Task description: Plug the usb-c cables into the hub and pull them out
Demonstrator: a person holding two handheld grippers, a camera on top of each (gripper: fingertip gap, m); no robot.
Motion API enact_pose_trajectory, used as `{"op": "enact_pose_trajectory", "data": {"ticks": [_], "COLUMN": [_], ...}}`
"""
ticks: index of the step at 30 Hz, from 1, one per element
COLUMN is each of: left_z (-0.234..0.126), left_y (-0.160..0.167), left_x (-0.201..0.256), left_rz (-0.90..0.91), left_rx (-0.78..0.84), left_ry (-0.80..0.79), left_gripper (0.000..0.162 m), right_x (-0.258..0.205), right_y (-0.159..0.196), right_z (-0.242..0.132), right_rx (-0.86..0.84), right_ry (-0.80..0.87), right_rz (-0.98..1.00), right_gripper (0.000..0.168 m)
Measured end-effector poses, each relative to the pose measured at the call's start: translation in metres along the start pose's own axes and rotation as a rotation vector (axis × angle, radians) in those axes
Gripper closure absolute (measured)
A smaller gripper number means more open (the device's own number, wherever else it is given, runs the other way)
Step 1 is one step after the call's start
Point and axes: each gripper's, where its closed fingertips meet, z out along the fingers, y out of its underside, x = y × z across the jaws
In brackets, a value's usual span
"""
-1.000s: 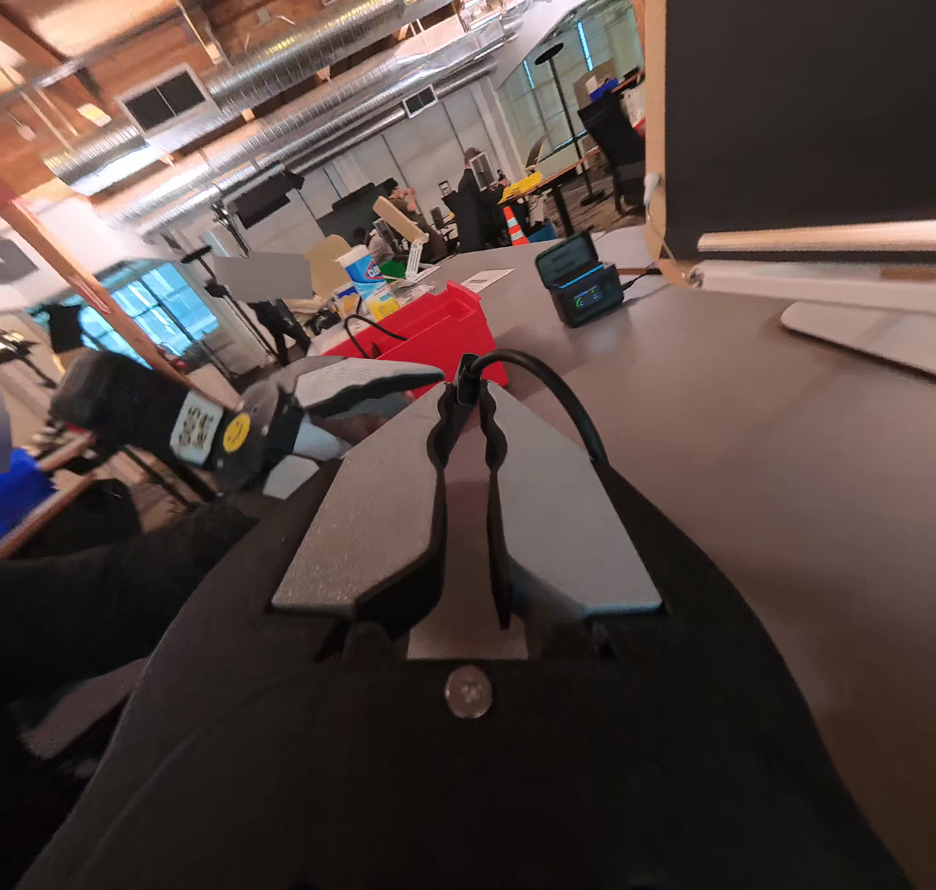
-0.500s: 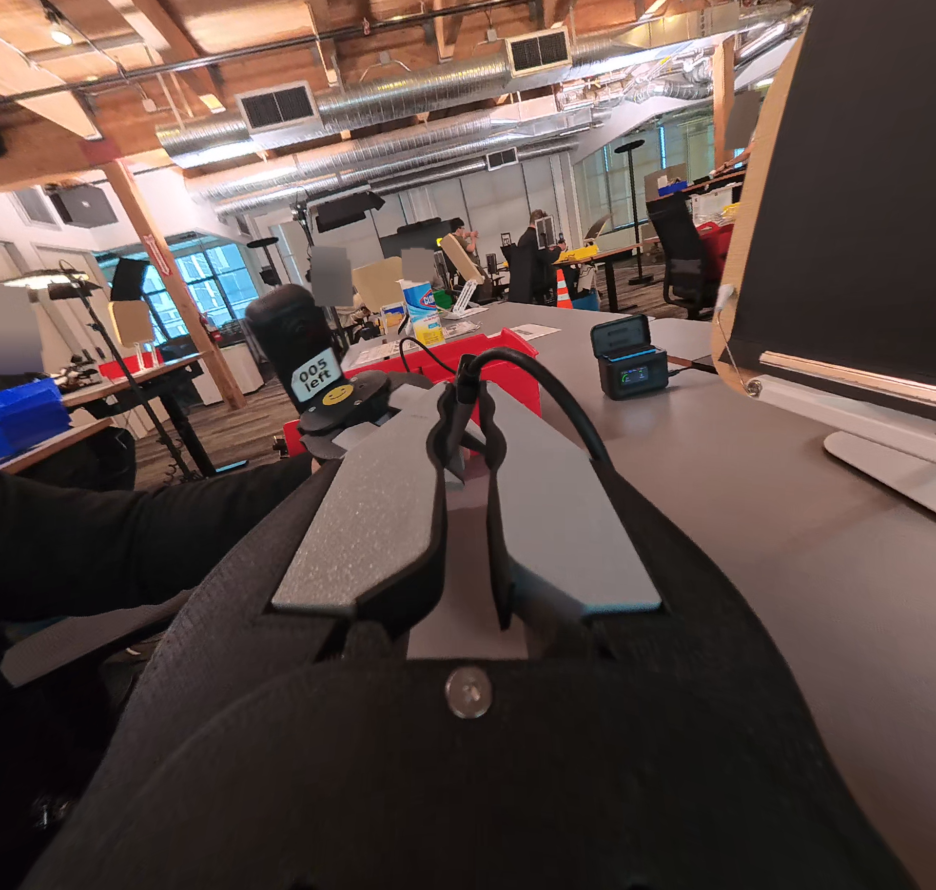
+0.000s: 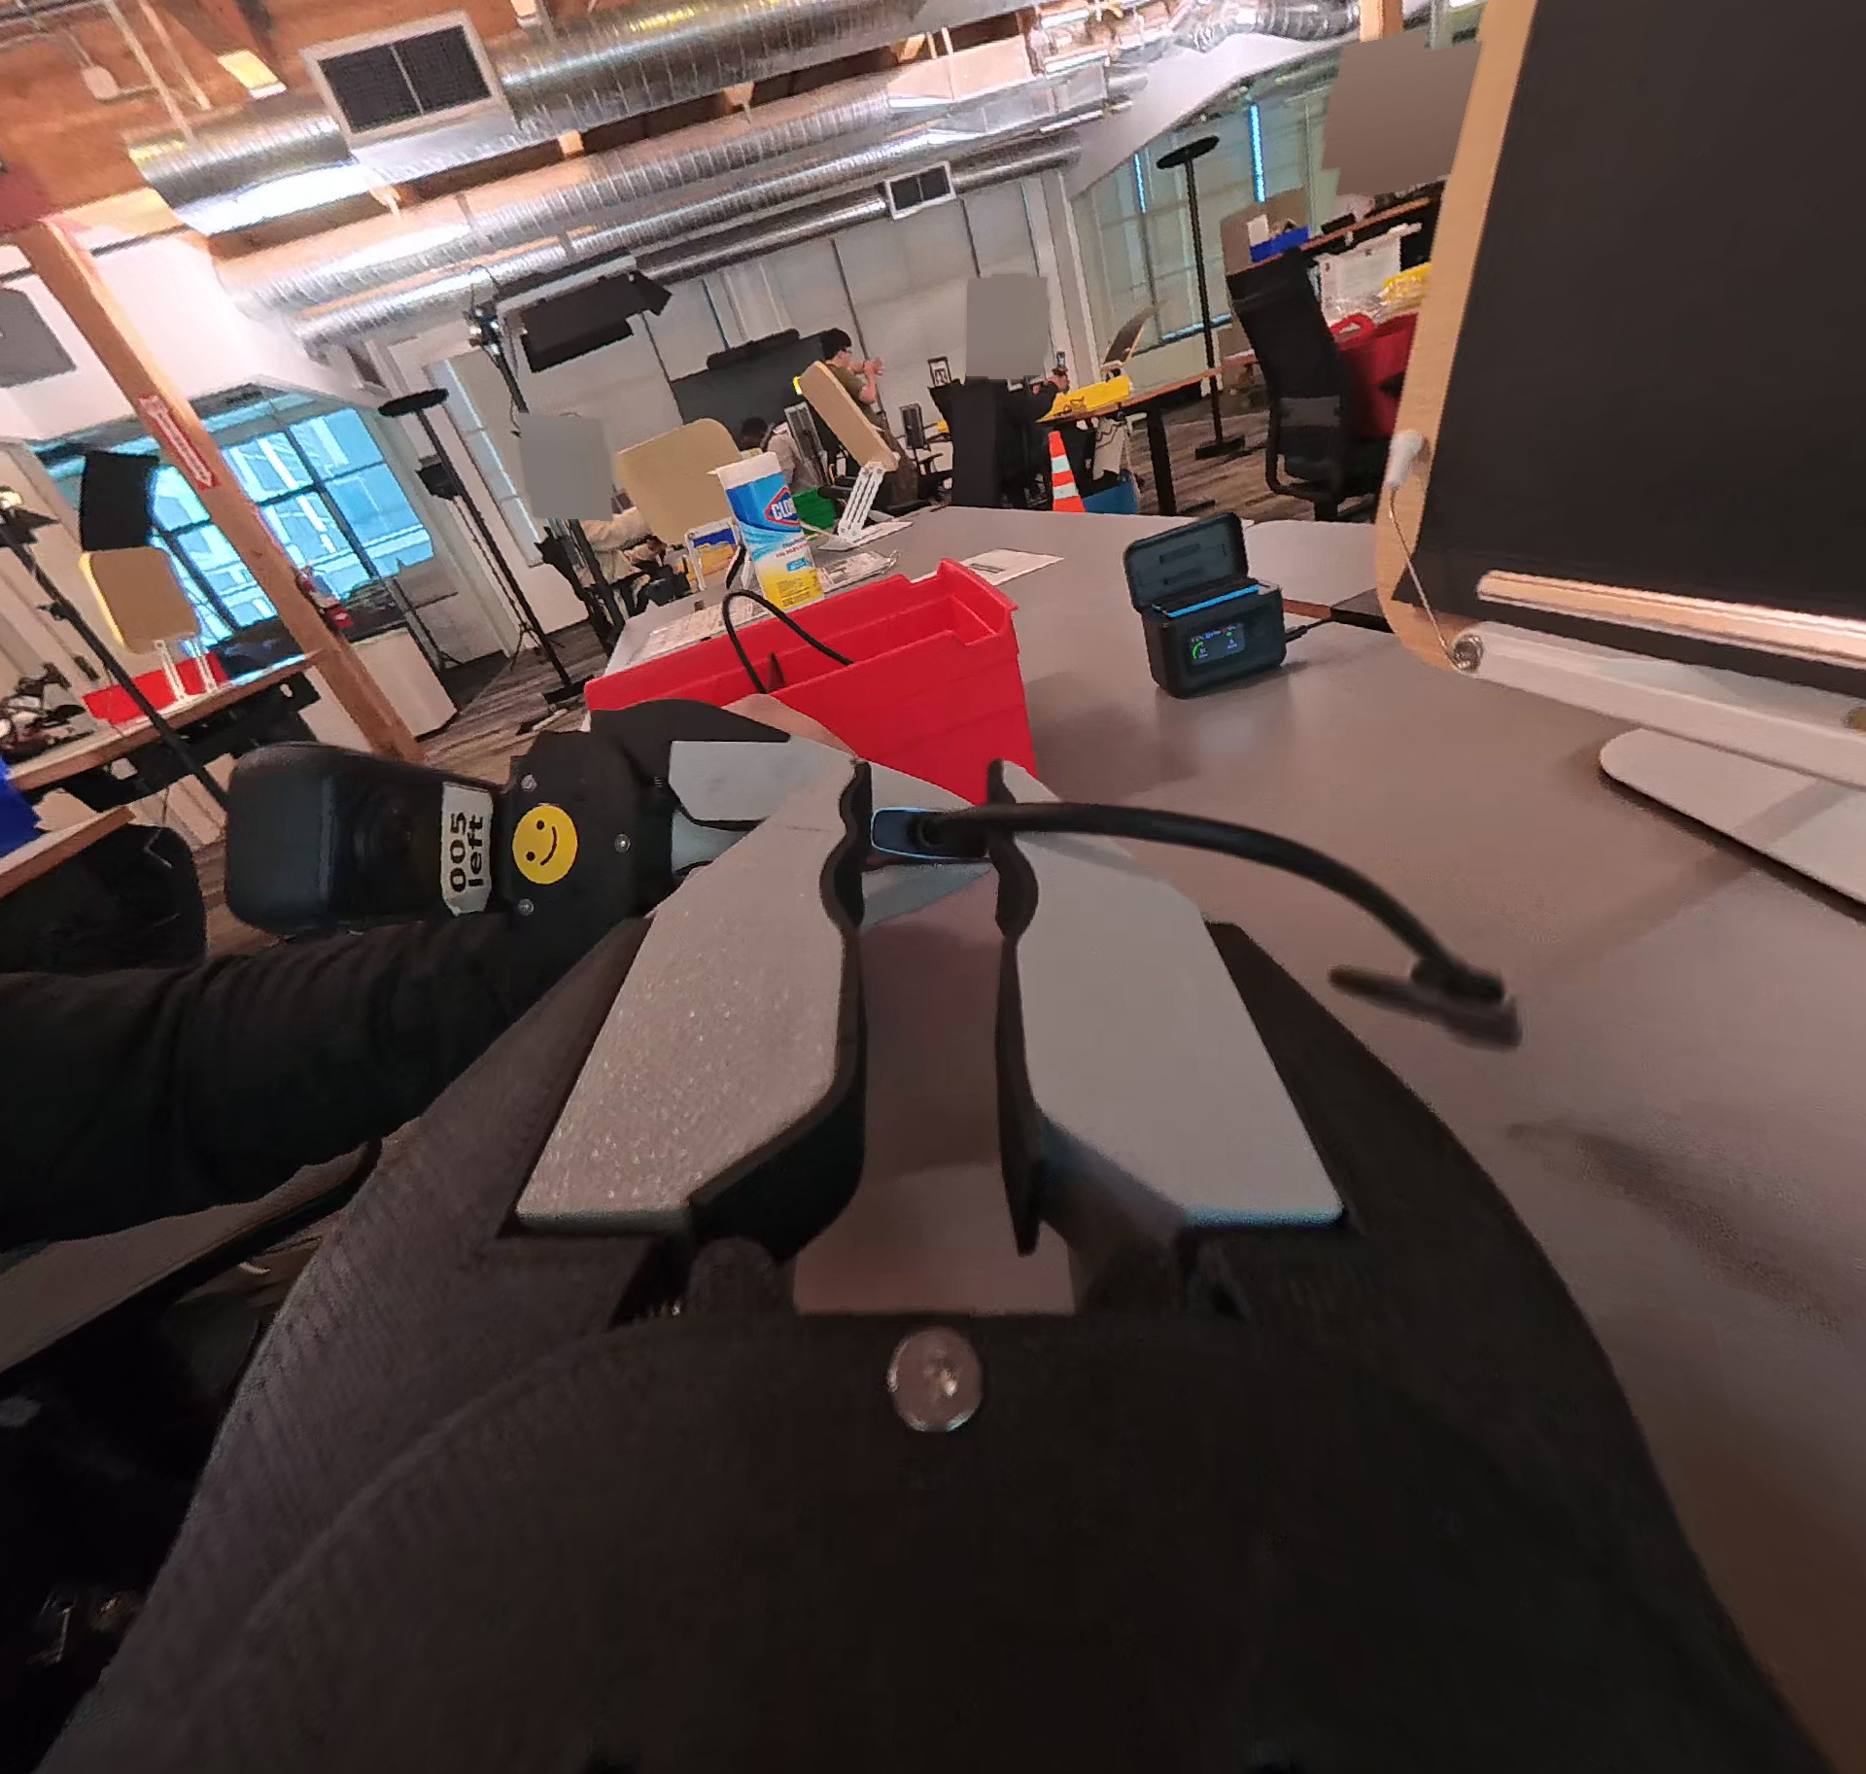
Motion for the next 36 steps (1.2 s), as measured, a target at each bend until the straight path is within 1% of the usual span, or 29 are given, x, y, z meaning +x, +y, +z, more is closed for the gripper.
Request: {"op": "enact_pose_trajectory", "data": {"ticks": [3, 7, 9, 11, 16, 22, 25, 28, 30, 32, 34, 36], "left_z": [0.001, 0.002, 0.002, 0.003, 0.005, 0.009, 0.010, 0.011, 0.011, 0.011, 0.011, 0.011], "left_y": [0.004, 0.005, 0.005, 0.006, 0.011, 0.025, 0.032, 0.041, 0.047, 0.056, 0.068, 0.074], "left_x": [0.000, 0.001, 0.003, 0.004, 0.009, 0.017, 0.022, 0.028, 0.030, 0.034, 0.040, 0.044], "left_rz": [0.018, 0.010, 0.010, 0.012, 0.008, 0.012, 0.021, 0.038, 0.032, 0.000, -0.022, -0.019], "left_rx": [-0.021, -0.028, -0.029, -0.032, -0.055, -0.125, -0.152, -0.201, -0.229, -0.269, -0.322, -0.341], "left_ry": [-0.007, -0.009, -0.002, 0.000, 0.022, 0.056, 0.088, 0.113, 0.130, 0.162, 0.201, 0.222], "left_gripper": [0.155, 0.155, 0.155, 0.155, 0.155, 0.155, 0.155, 0.155, 0.155, 0.155, 0.156, 0.156], "right_x": [0.007, 0.008, 0.006, 0.008, 0.011, 0.019, 0.023, 0.029, 0.038, 0.048, 0.055, 0.057], "right_y": [0.007, 0.016, 0.020, 0.021, 0.028, 0.044, 0.052, 0.068, 0.078, 0.082, 0.081, 0.077], "right_z": [0.002, 0.006, 0.009, 0.009, 0.008, 0.009, 0.009, 0.007, 0.004, -0.001, -0.005, -0.007], "right_rx": [-0.031, -0.071, -0.084, -0.087, -0.137, -0.238, -0.284, -0.377, -0.441, -0.494, -0.530, -0.536], "right_ry": [0.025, 0.018, 0.012, 0.031, 0.051, 0.106, 0.121, 0.144, 0.201, 0.282, 0.347, 0.391], "right_rz": [0.022, 0.066, 0.068, 0.047, 0.035, 0.001, 0.024, 0.049, 0.015, -0.073, -0.163, -0.240], "right_gripper": [0.146, 0.139, 0.138, 0.145, 0.145, 0.144, 0.144, 0.143, 0.146, 0.144, 0.142, 0.141]}}
